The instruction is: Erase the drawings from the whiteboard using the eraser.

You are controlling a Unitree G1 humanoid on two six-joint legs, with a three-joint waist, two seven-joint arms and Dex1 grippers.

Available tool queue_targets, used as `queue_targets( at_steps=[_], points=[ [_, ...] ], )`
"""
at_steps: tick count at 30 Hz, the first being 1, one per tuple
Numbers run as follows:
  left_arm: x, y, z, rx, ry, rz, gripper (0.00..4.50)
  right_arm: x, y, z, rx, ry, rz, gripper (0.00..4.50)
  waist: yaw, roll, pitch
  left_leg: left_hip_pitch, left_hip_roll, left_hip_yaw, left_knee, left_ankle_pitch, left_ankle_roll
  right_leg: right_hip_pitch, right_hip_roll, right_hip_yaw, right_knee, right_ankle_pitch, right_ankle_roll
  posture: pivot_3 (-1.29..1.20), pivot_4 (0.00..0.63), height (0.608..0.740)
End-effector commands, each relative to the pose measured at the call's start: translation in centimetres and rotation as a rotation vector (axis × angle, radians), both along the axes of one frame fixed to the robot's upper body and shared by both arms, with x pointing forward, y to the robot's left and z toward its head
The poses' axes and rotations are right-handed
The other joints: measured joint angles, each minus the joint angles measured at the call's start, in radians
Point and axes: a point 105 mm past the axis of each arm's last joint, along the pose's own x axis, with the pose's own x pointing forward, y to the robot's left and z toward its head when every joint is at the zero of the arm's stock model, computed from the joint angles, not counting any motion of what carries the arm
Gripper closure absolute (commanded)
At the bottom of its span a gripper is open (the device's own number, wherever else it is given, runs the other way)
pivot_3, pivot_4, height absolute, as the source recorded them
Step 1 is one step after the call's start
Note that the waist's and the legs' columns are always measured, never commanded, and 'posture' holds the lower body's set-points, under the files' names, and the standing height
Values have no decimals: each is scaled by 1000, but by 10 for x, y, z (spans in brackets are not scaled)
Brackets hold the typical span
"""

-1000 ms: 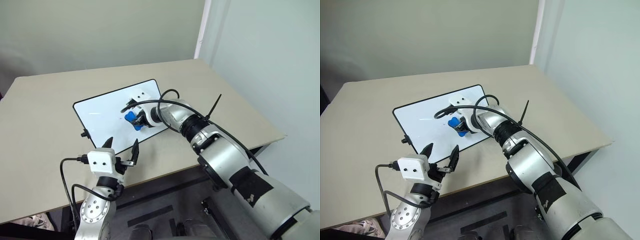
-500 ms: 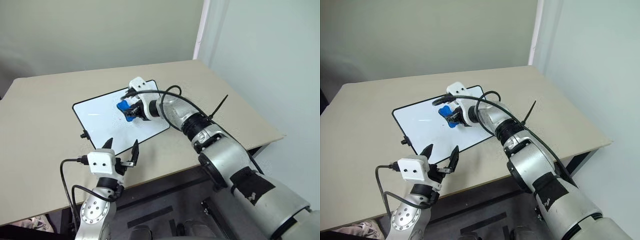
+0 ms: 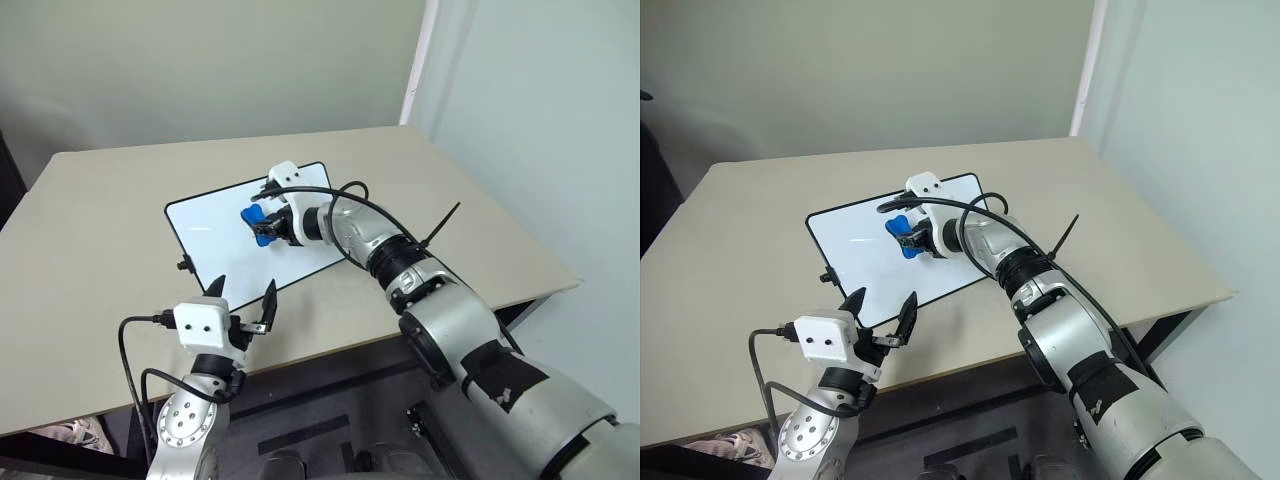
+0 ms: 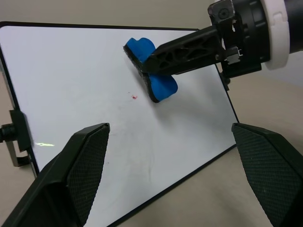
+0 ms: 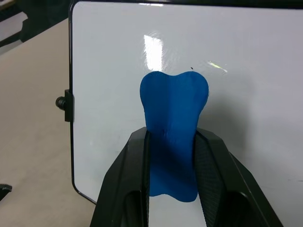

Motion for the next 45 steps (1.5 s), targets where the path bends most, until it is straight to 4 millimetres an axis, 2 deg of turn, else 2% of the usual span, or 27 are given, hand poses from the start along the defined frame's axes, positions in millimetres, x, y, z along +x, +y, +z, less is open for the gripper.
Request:
queue_targets(
  at_steps=[1, 3, 8, 14, 17, 20, 21, 22, 23, 26, 30, 34, 38, 40, 45],
  points=[
    [1, -2, 13, 0, -48, -15, 0, -51, 68, -10, 36, -24, 131, 3180, 0, 0, 0, 1, 0, 1, 0, 0, 0, 0, 0, 1, 0, 0, 0, 0, 0, 730],
    [2, -1, 13, 0, -47, -14, 0, -45, 66, -12, 40, -72, 78, 3180, 0, 0, 0, 2, 2, 1, 0, 0, 0, 0, 1, 1, 0, 0, 0, 0, 0, 730],
    [7, 5, 11, 8, -28, 21, 0, -42, 61, -18, 46, -38, 63, 3180, 2, 0, 0, 2, 7, 4, 0, -2, -3, -2, 4, 1, 1, 2, 5, 0, 0, 730],
    [5, 9, 10, 17, -24, 34, 0, -30, 34, -19, 76, -42, 28, 3180, 1, 0, 0, 3, 10, 8, -1, -4, -5, -3, 5, 0, 0, 2, 11, 0, 0, 730],
    [4, 11, 8, 17, -20, 39, 0, -33, 19, -22, 90, 8, 39, 3180, 1, 0, 0, 2, 10, 10, -1, -5, -5, -3, 5, 0, 0, 4, 13, 0, 0, 730],
    [3, 12, 7, 17, -16, 39, 0, -41, 16, -15, 122, 56, 71, 3180, 0, 0, 0, 3, 10, 11, 0, -5, -5, -3, 5, 0, 0, 3, 12, 0, 0, 730],
    [3, 11, 7, 15, -13, 35, 0, -46, 19, -10, 146, 79, 91, 3180, 2, 7, 30, 3, 10, 11, 0, -5, -5, -3, 5, 0, 0, 3, 12, 0, 150, 730],
    [4, 10, 6, 14, -11, 31, 0, -50, 23, -4, 156, 84, 107, 3180, 2, 4, 46, 5, 9, 11, -2, -6, -5, -1, 4, 2, -2, 2, 11, 0, 0, 730],
    [4, 9, 6, 15, -10, 26, 0, -55, 28, -2, 137, 81, 134, 3180, 2, 0, 57, 14, 9, 11, -4, -5, -4, 8, 3, 2, -2, 1, 9, 0, 0, 730],
    [5, 8, 6, 19, -8, 12, 0, -65, 39, -2, 79, 65, 183, 3180, 5, 0, 64, 12, 8, 14, -8, 1, -5, 3, 1, 3, -1, 1, 10, 0, 0, 730],
    [5, 10, 5, 20, -6, 10, 0, -62, 42, 0, 94, 32, 166, 3180, 11, 1, 65, 12, 8, 15, -13, 2, -5, 1, 0, 3, -2, 1, 10, 0, 0, 730],
    [4, 15, 7, 28, -6, 23, 0, -51, 18, -7, 108, 84, 131, 3180, 14, 2, 65, 11, 9, 15, -17, 0, -9, 0, 0, 3, -2, 1, 11, 0, 0, 730],
    [2, 15, 7, 27, 0, 15, 0, -55, 6, -10, 90, 100, 165, 3180, 17, 3, 66, 11, 9, 14, -18, -2, -12, -2, 0, 3, -3, 0, 12, 0, 0, 730],
    [2, 16, 5, 34, 7, 18, 0, -61, 9, -11, 78, 93, 200, 3180, 18, 3, 68, 11, 9, 14, -18, -3, -12, -1, 0, 3, -4, 0, 12, 0, 0, 730],
    [4, 20, 0, 52, 17, 17, 0, -65, 31, -15, 37, 42, 213, 3180, 18, 5, 71, 10, 9, 14, -19, -6, -18, -1, 0, 3, -7, 0, 12, 0, 0, 730]
  ],
)
